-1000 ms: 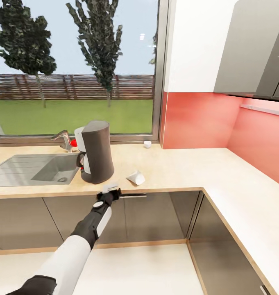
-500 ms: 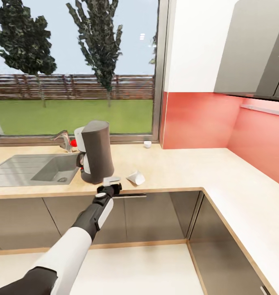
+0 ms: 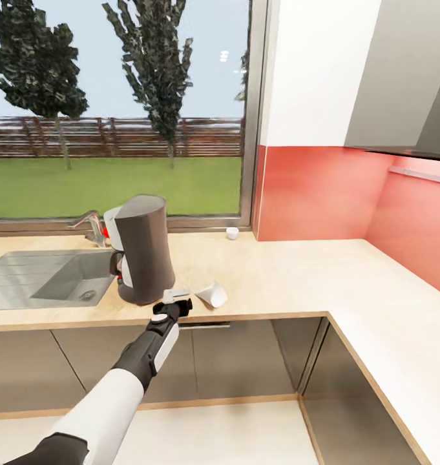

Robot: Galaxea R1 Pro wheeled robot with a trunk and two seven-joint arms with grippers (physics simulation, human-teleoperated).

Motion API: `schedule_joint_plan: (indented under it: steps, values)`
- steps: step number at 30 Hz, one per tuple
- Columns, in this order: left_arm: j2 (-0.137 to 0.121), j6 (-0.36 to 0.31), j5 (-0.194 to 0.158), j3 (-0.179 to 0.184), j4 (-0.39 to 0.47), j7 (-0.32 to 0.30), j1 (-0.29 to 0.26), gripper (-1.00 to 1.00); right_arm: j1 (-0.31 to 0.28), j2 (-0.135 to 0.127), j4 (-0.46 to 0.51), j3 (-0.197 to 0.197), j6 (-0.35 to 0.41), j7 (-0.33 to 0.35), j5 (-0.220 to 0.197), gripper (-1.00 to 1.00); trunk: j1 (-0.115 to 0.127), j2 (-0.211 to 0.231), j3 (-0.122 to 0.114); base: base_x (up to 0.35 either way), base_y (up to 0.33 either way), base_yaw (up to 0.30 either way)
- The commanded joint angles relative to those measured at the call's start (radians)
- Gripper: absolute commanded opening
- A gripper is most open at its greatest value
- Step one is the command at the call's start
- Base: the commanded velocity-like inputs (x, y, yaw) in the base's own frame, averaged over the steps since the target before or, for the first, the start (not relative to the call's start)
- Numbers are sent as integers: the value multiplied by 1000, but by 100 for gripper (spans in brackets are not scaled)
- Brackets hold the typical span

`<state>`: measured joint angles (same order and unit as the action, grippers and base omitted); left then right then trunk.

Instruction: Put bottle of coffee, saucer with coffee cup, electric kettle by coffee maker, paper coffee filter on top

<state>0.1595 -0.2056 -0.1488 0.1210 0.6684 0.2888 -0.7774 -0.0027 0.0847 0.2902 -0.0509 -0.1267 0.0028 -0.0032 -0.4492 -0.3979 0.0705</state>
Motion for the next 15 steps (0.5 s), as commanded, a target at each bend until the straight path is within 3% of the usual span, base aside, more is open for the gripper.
schedule_joint_plan:
  steps: [1, 10, 15]
  values:
    - [-1, -3, -10, 7, 2, 8, 7, 100, 0, 0, 1, -3, -2, 0, 0, 100, -1, -2, 2, 77, -1, 0]
    - [1, 1, -12, 11, 2, 5, 23, 100, 0, 0, 0, -3, -2, 0, -1, 100, -1, -2, 2, 40, 0, -3]
    - [2, 2, -14, 11, 1, 4, 23, 100, 0, 0, 0, -1, -2, 0, -1, 100, -1, -2, 2, 10, 0, -203]
